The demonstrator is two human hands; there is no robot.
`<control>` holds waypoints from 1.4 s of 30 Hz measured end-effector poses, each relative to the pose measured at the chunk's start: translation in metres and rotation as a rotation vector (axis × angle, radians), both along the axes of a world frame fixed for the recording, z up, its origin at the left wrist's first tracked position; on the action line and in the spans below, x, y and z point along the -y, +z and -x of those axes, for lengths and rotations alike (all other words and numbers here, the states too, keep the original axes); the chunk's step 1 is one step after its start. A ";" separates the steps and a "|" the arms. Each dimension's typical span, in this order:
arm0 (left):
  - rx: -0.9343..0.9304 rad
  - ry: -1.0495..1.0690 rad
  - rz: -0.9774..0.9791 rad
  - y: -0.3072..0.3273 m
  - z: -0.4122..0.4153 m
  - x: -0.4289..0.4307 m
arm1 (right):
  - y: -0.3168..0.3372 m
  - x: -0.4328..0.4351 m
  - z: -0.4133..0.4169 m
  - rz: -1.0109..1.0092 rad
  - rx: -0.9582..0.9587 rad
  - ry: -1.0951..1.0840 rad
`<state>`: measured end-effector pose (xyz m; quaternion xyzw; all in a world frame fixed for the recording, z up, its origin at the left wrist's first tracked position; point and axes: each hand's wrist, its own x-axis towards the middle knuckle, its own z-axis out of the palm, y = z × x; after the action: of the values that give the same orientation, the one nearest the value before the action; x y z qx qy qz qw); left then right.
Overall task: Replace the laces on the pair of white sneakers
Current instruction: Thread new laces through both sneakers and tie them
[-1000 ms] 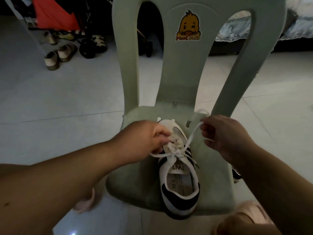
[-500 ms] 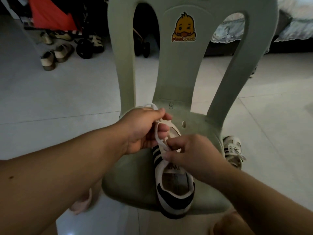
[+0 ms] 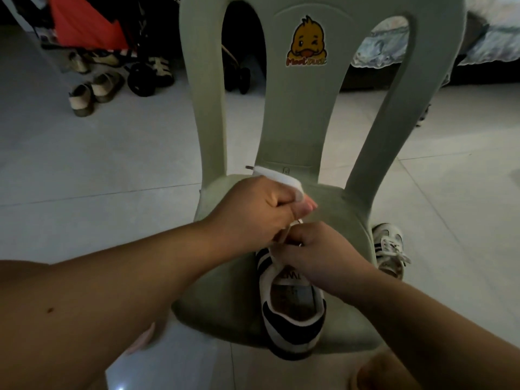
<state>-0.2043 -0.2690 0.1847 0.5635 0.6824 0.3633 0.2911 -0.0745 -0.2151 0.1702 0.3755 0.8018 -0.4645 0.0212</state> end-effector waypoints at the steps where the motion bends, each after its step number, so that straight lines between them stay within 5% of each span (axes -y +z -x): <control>1: 0.000 -0.032 0.022 0.000 -0.002 -0.003 | 0.000 0.001 -0.001 0.028 -0.029 -0.035; 7: -0.290 -0.202 0.324 -0.009 0.000 -0.008 | -0.010 -0.008 -0.014 0.633 -0.248 -0.483; 13: -0.076 -0.114 0.366 -0.020 0.004 -0.001 | -0.013 -0.007 -0.014 0.660 -0.273 -0.525; 15: -0.070 -0.063 0.336 -0.022 0.005 0.001 | -0.008 -0.003 -0.012 0.552 -0.291 -0.480; 21: -0.199 -0.023 0.337 -0.029 0.001 0.002 | -0.014 0.003 -0.014 -0.233 -0.166 -0.283; 31: -0.531 -0.170 0.147 -0.026 0.001 0.017 | 0.000 0.001 -0.013 -0.675 0.172 0.138; 35: -0.578 -0.167 0.108 -0.019 0.002 0.015 | 0.009 -0.006 -0.014 -0.506 0.246 0.199; 40: -0.425 -0.143 0.128 -0.021 0.005 0.017 | 0.019 -0.012 -0.016 0.369 0.090 -0.121; 42: -0.388 -0.111 0.137 -0.022 0.005 0.018 | 0.016 -0.013 -0.017 0.557 0.056 -0.182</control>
<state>-0.2097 -0.2872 0.1628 0.6383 0.7168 0.1841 0.2116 -0.0574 -0.2023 0.1860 0.4386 0.6055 -0.6560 0.1038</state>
